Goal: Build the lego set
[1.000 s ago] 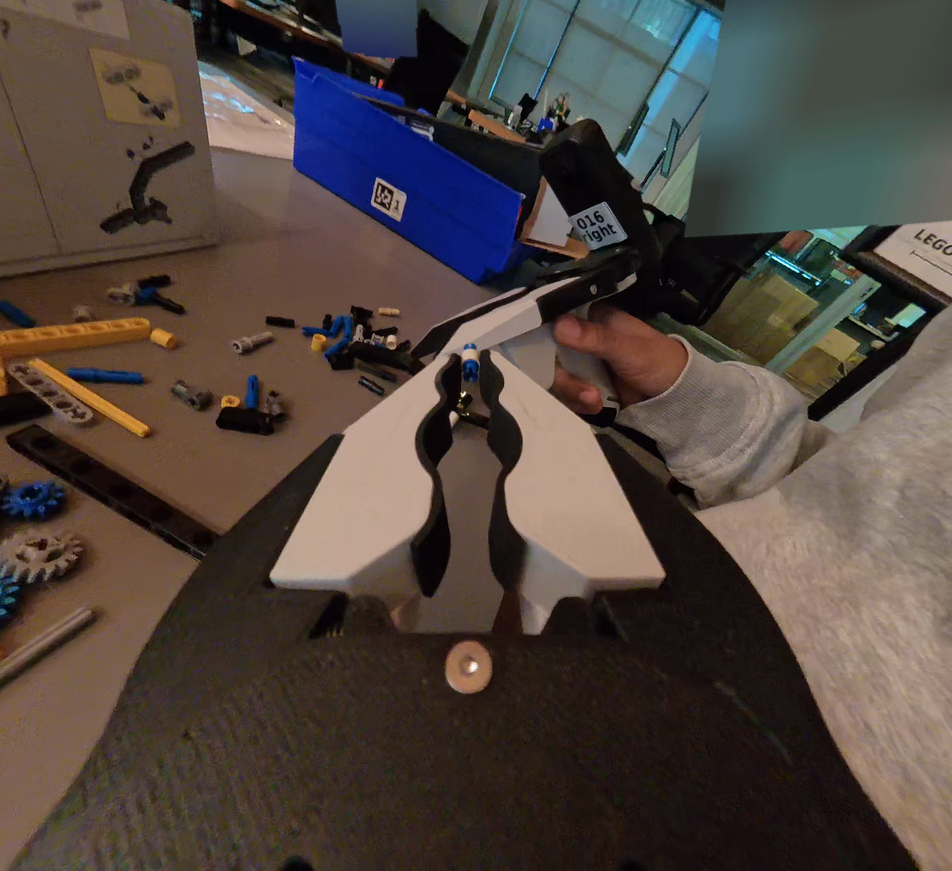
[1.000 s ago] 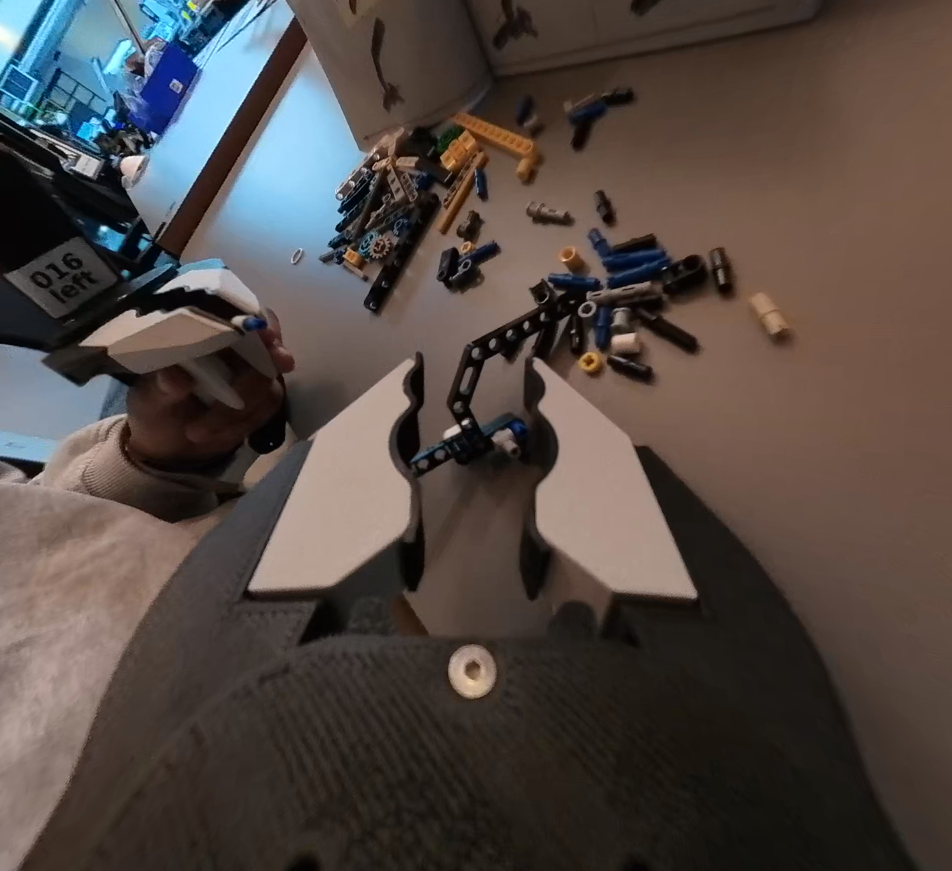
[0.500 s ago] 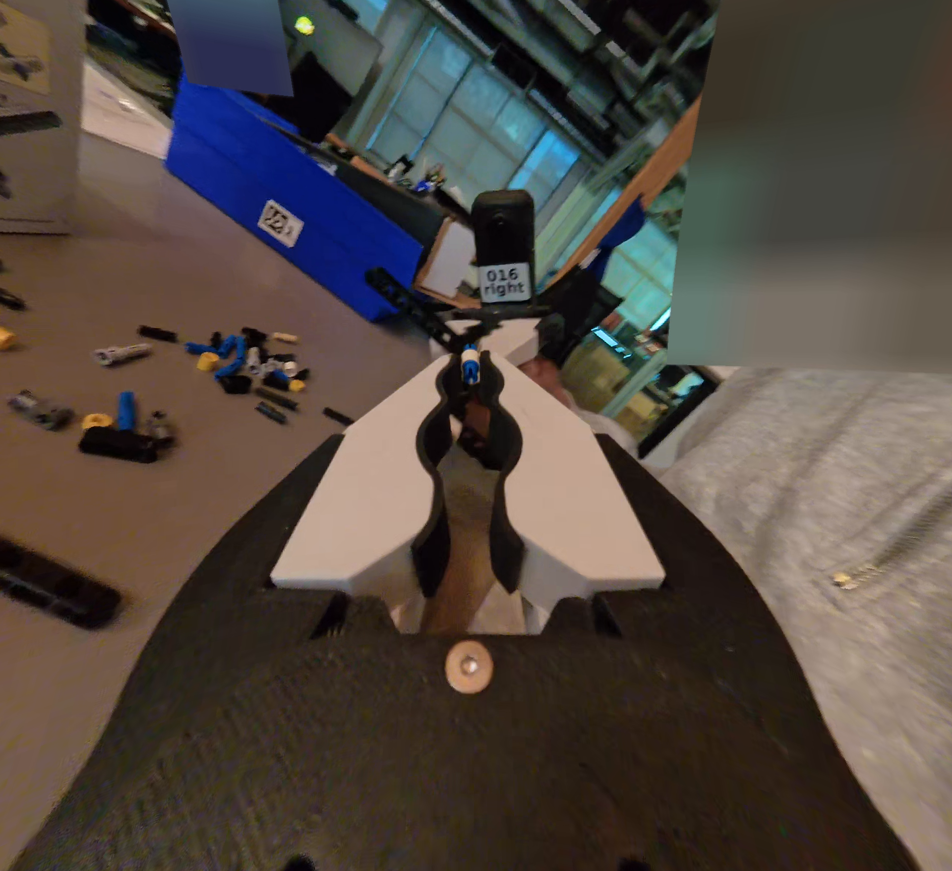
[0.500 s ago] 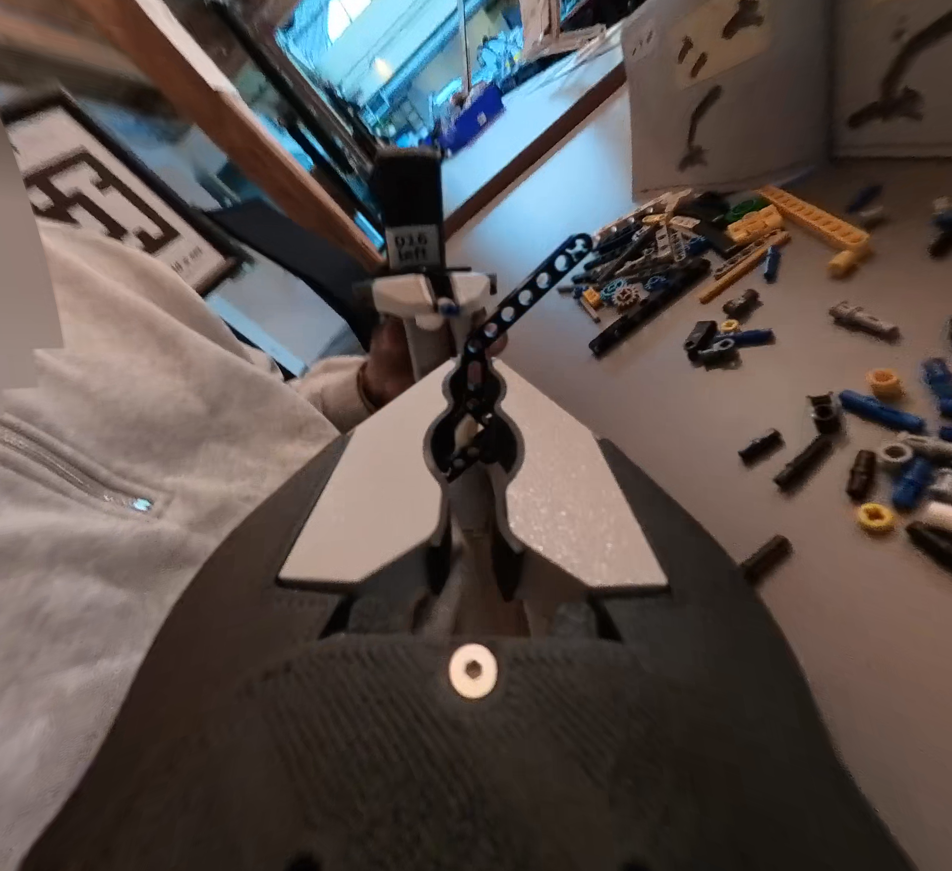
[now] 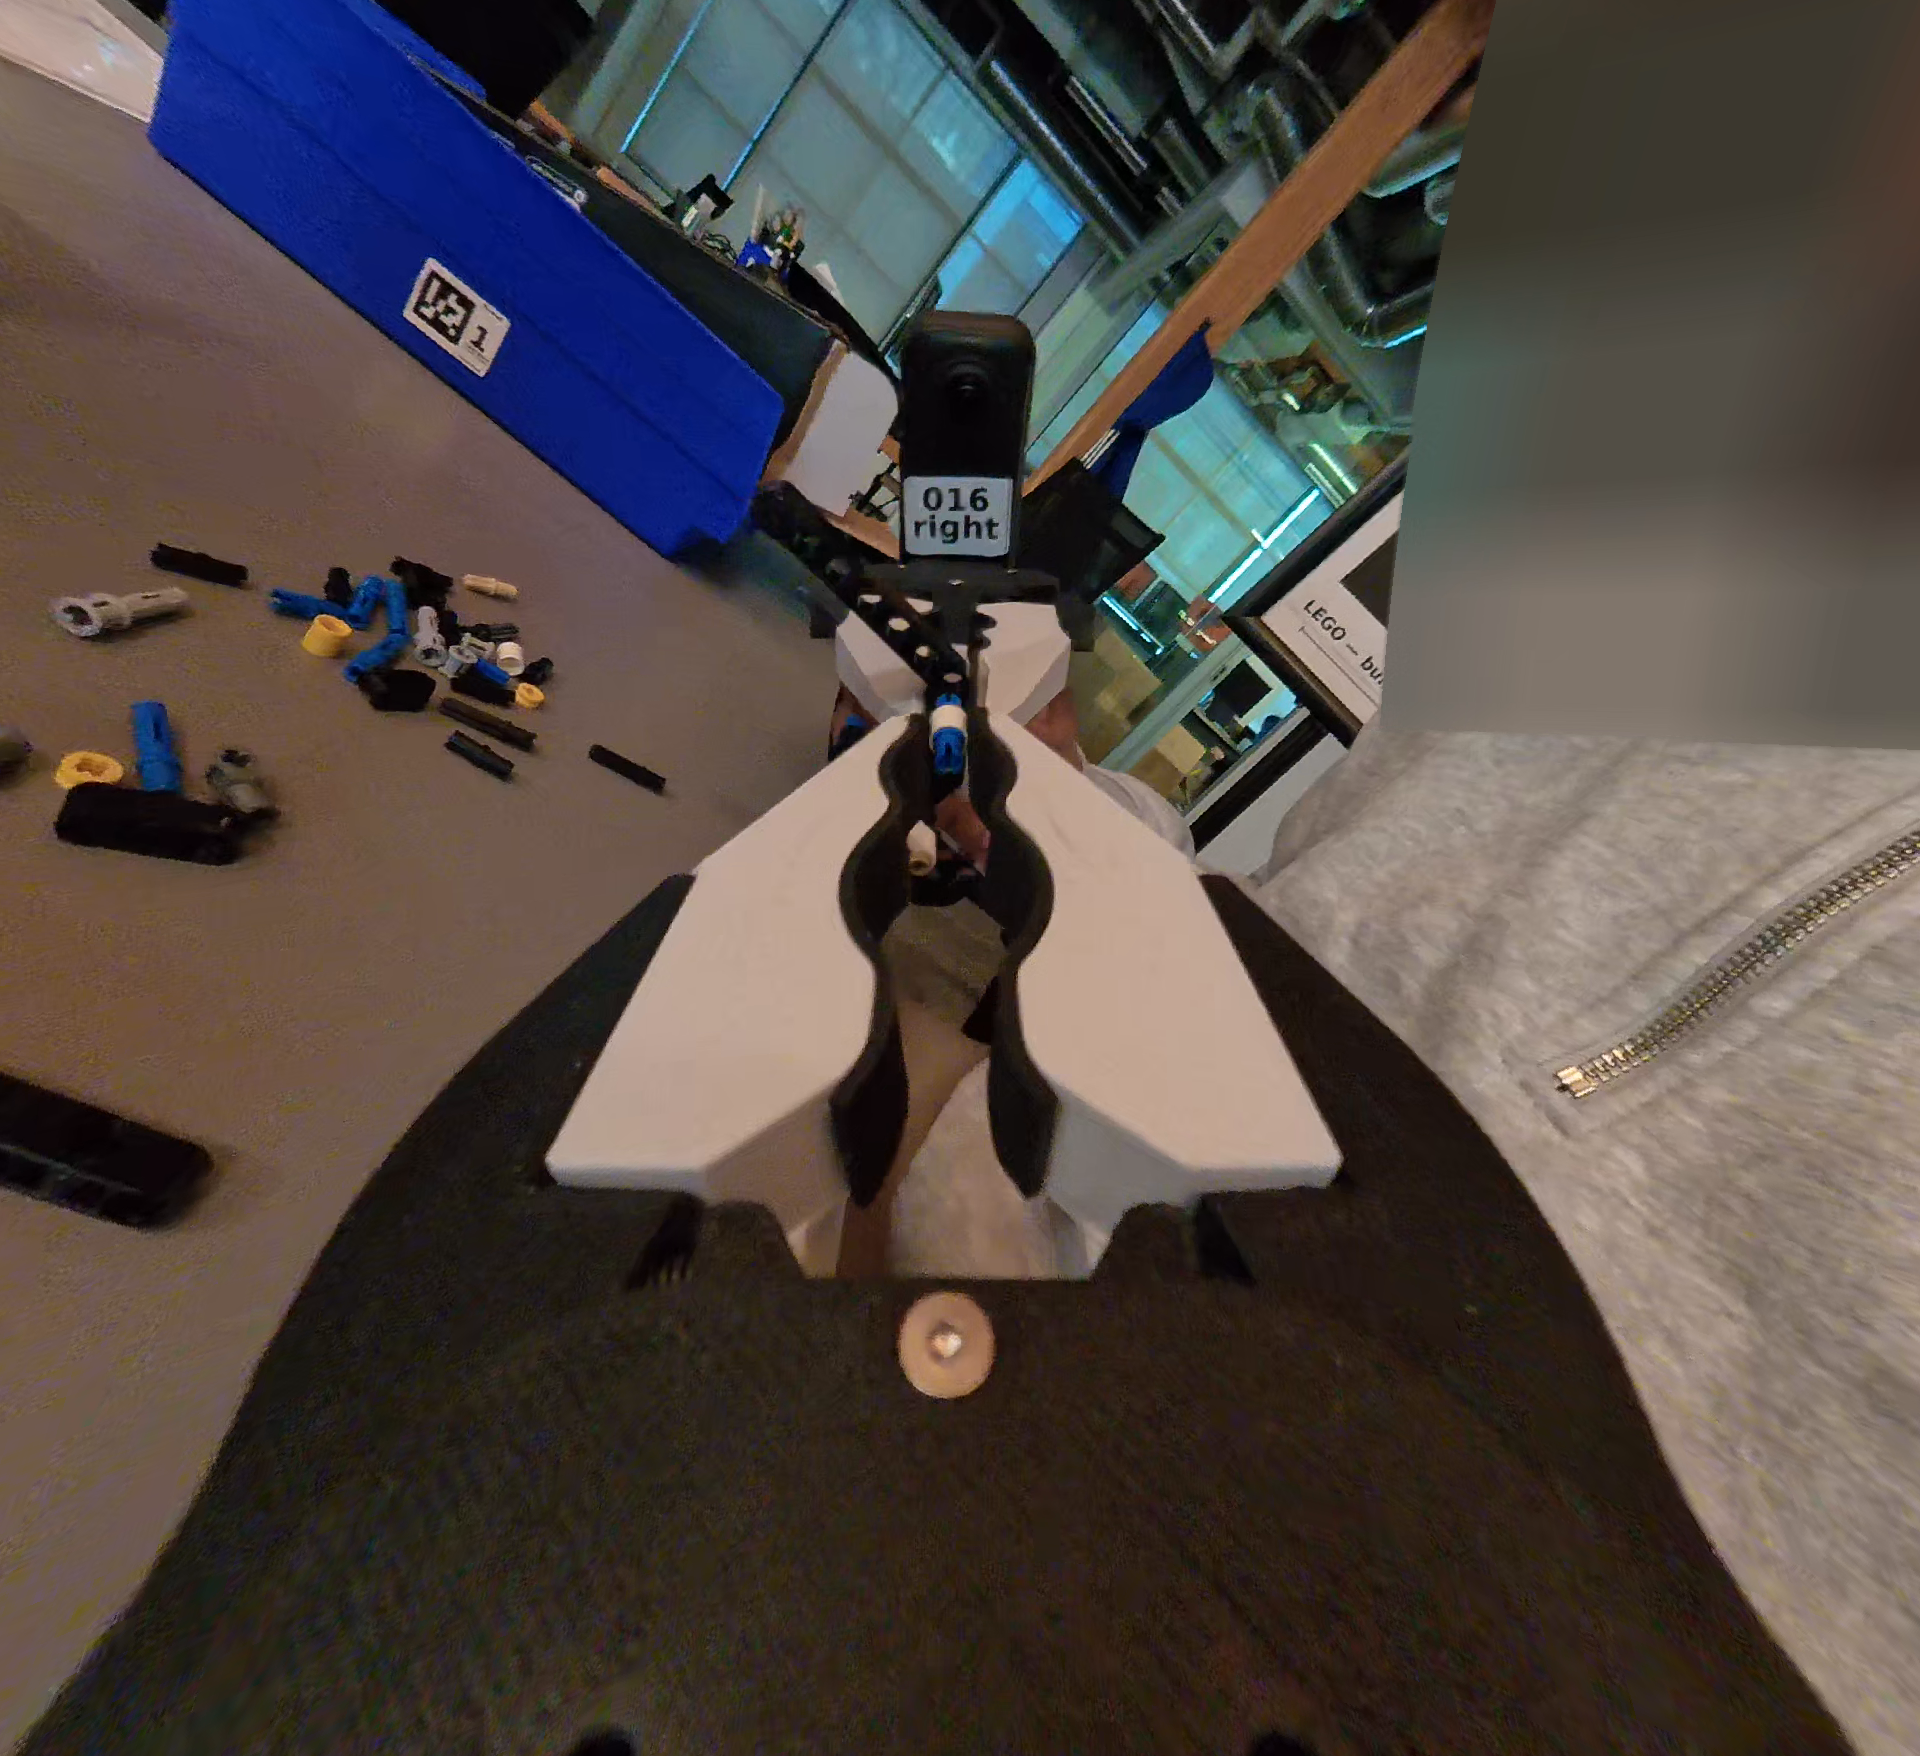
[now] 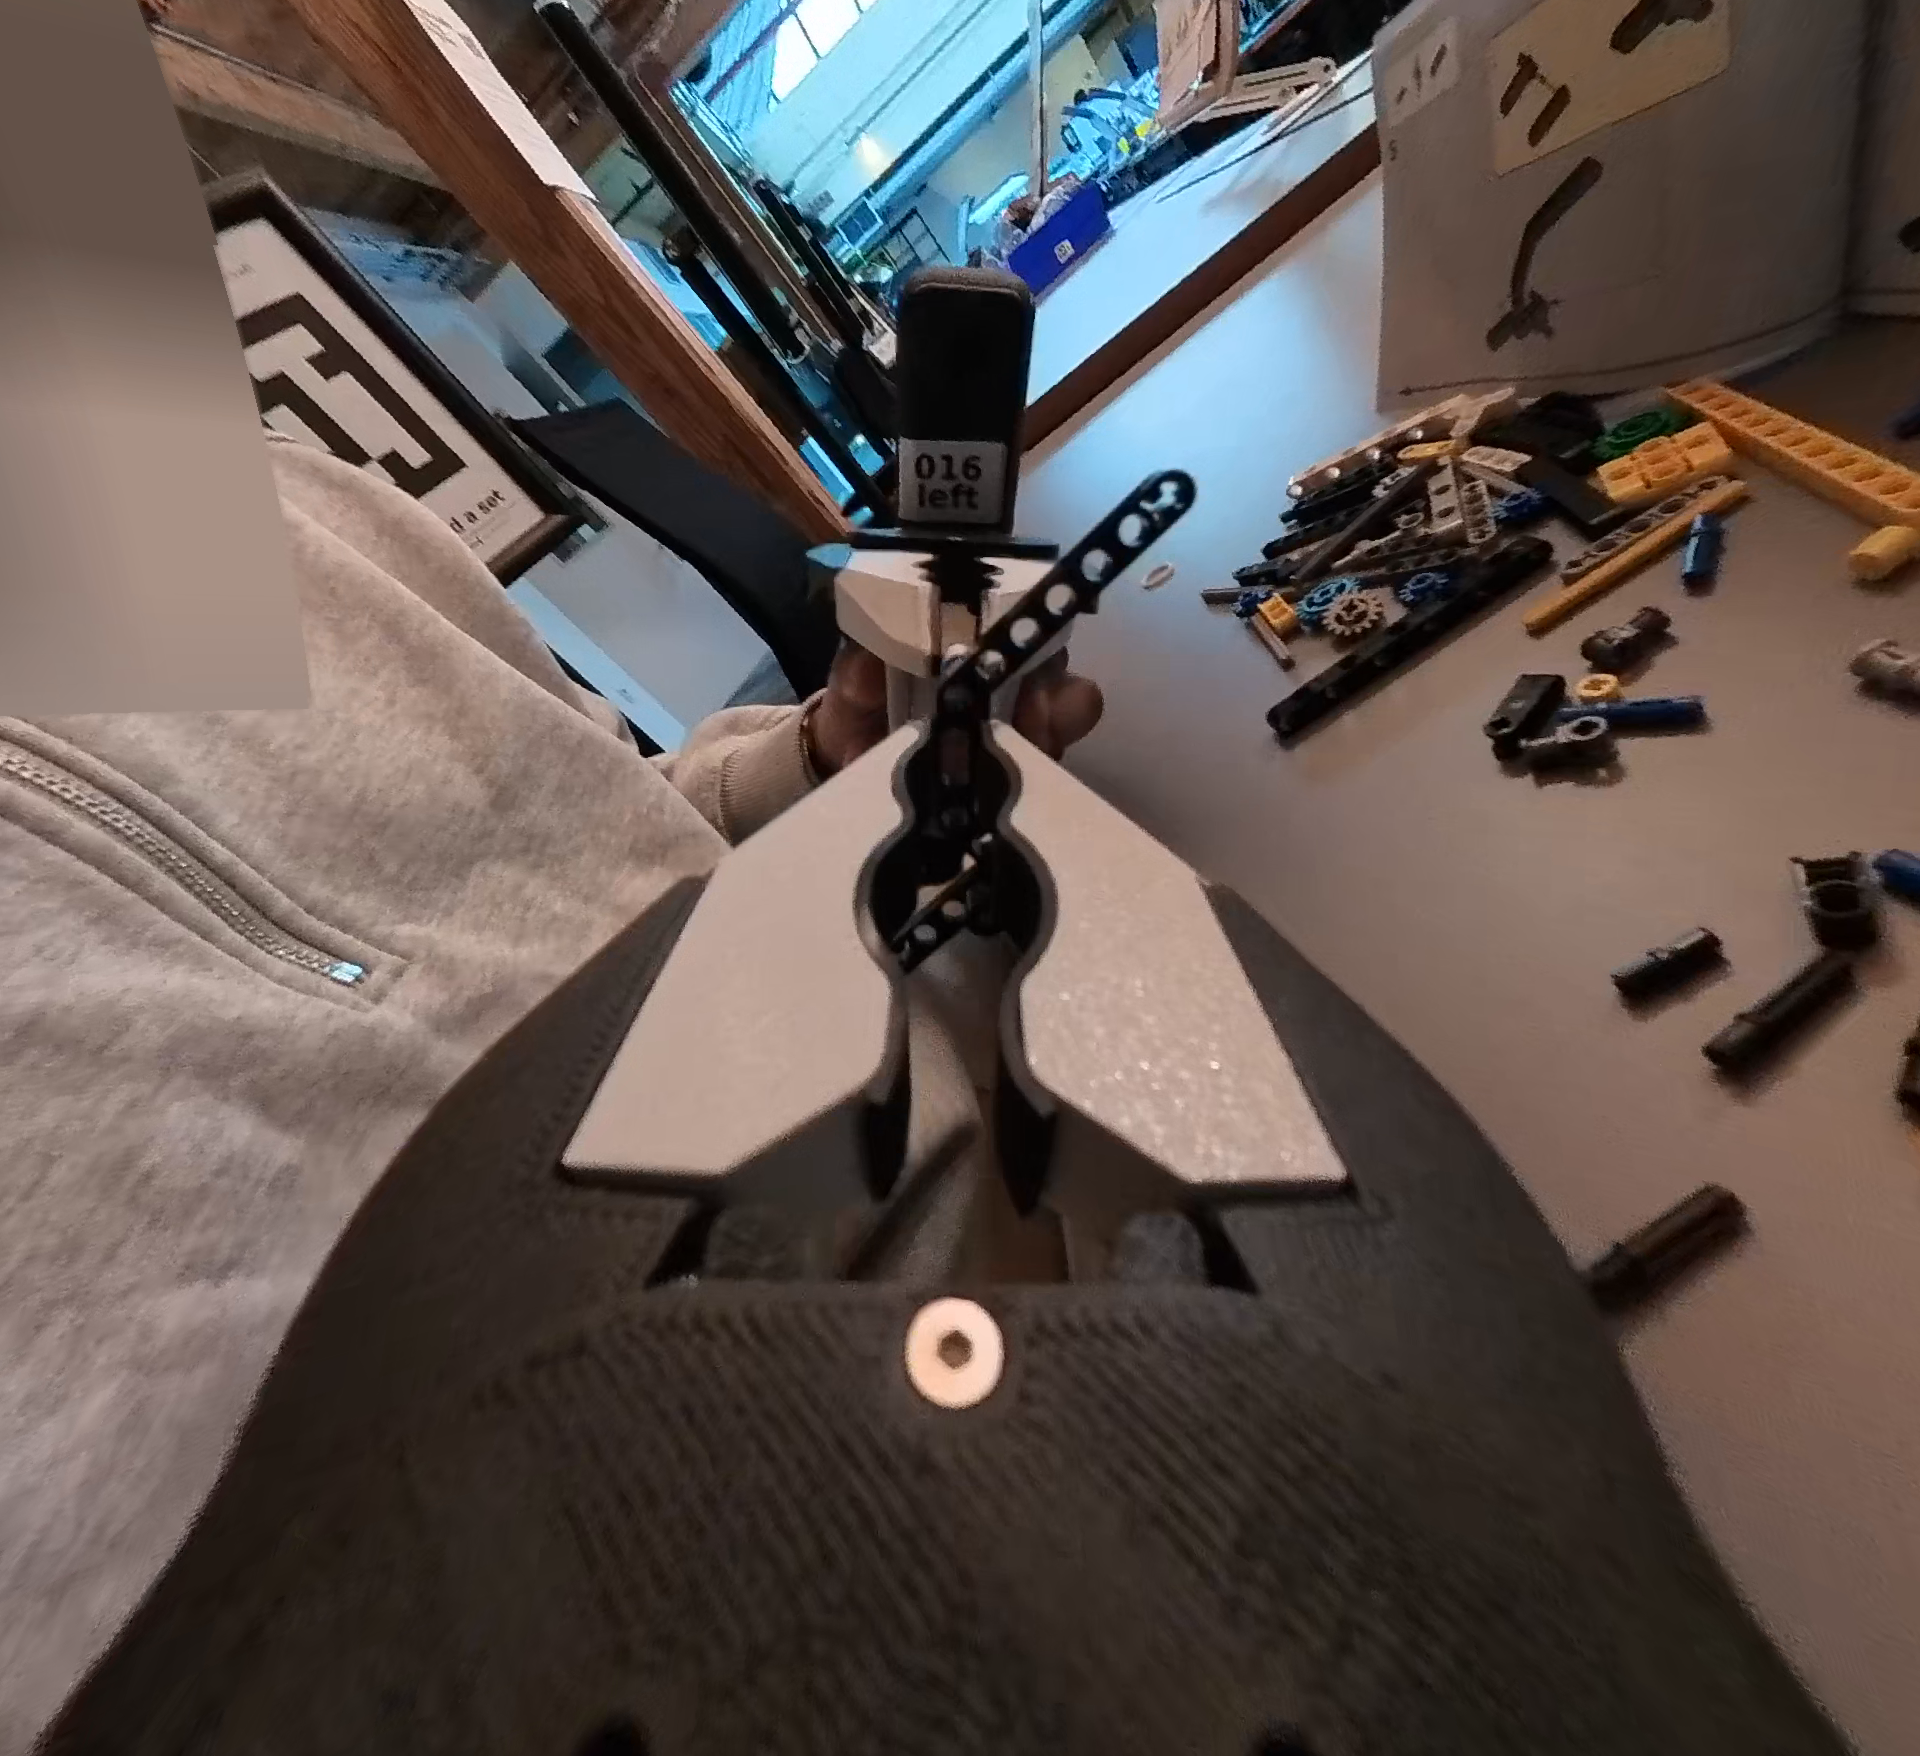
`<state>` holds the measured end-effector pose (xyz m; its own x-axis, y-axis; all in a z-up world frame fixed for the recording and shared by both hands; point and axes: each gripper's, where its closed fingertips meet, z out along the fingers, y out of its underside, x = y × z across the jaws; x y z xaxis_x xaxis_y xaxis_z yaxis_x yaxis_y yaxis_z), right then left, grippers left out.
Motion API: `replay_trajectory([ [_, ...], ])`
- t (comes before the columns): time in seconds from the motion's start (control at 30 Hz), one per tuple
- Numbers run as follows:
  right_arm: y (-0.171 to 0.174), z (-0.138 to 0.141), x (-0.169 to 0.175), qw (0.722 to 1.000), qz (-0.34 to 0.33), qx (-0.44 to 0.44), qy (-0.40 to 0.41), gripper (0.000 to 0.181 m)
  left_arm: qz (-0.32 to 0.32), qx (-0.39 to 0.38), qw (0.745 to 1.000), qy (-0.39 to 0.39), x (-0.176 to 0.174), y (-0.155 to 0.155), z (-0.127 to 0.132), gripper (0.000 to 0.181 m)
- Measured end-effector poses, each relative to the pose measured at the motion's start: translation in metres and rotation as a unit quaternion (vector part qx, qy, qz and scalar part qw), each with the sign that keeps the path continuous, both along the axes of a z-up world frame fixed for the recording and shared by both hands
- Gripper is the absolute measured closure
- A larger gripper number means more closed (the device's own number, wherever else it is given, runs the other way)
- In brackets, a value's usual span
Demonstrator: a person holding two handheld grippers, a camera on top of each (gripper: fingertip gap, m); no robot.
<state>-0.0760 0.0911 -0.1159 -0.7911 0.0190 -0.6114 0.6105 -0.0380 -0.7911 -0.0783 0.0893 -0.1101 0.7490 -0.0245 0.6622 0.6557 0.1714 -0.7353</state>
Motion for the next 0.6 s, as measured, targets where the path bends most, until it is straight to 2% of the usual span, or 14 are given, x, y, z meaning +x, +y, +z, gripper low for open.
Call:
replay_trajectory([
  [0.3,-0.0080,-0.0020,0.0025,0.999,0.014,-0.022,-0.041,0.177,0.001,0.011,1.000,0.001,-0.0006,-0.0008,0.0024,0.176],
  [0.6,-0.0077,-0.0065,0.0031,0.996,0.028,-0.021,-0.076,0.177,0.008,-0.044,0.998,0.045,0.0013,0.0009,-0.0058,0.176],
])
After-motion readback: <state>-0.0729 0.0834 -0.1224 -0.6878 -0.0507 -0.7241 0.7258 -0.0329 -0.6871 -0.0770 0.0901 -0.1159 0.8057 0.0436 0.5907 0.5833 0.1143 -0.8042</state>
